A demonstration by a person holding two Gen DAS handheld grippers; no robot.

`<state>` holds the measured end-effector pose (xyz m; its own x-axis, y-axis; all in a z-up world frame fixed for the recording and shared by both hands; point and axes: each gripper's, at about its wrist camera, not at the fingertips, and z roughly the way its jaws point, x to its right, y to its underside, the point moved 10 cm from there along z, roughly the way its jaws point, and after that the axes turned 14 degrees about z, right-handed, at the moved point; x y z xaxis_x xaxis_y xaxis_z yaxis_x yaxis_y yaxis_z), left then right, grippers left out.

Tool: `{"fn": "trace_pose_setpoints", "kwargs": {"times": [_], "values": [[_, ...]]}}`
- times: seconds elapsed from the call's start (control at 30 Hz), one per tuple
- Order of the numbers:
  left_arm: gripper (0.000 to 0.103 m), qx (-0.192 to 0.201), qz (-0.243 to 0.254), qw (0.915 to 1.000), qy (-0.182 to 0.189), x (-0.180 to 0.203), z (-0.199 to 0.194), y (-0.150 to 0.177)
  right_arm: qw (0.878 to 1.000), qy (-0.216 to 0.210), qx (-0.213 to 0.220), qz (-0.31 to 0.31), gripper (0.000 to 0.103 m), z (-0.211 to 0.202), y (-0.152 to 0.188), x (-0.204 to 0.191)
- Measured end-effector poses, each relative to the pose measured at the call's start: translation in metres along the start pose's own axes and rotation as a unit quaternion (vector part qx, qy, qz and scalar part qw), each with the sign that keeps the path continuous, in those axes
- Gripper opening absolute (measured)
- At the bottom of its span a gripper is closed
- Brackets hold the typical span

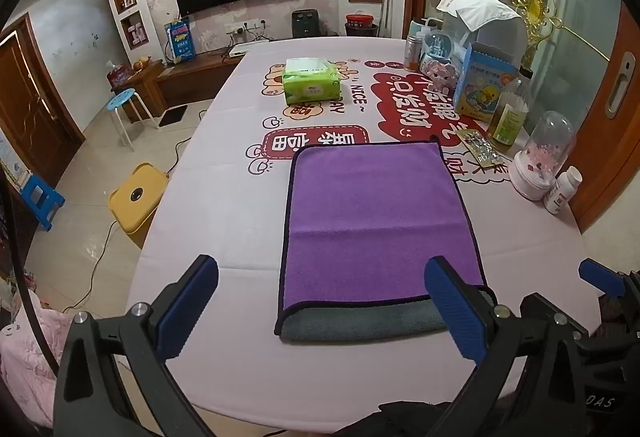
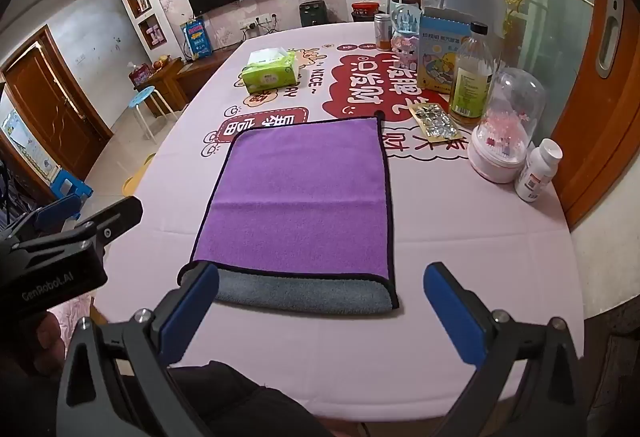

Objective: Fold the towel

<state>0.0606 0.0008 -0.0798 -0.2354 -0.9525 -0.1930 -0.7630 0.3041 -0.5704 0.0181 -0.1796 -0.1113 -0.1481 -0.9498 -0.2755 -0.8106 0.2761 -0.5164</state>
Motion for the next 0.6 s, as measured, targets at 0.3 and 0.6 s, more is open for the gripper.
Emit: {"fn": "trace_pose_setpoints", "kwargs": {"times": [0.3,0.6], "values": [[0.103,0.008,0.001,1.0,-0.002,0.0018,-0.0026,-0.0028,1.0,0.0,0.001,-0.001,0.102,0.0,-0.0001,0.0001],[0.102,0.011,0.0,0.9999,-0.002,0.0012,-0.0023,-0.0072,1.0,-0.002,0.001,0.0,0.102,0.001,0.0002,0.0001]]}}
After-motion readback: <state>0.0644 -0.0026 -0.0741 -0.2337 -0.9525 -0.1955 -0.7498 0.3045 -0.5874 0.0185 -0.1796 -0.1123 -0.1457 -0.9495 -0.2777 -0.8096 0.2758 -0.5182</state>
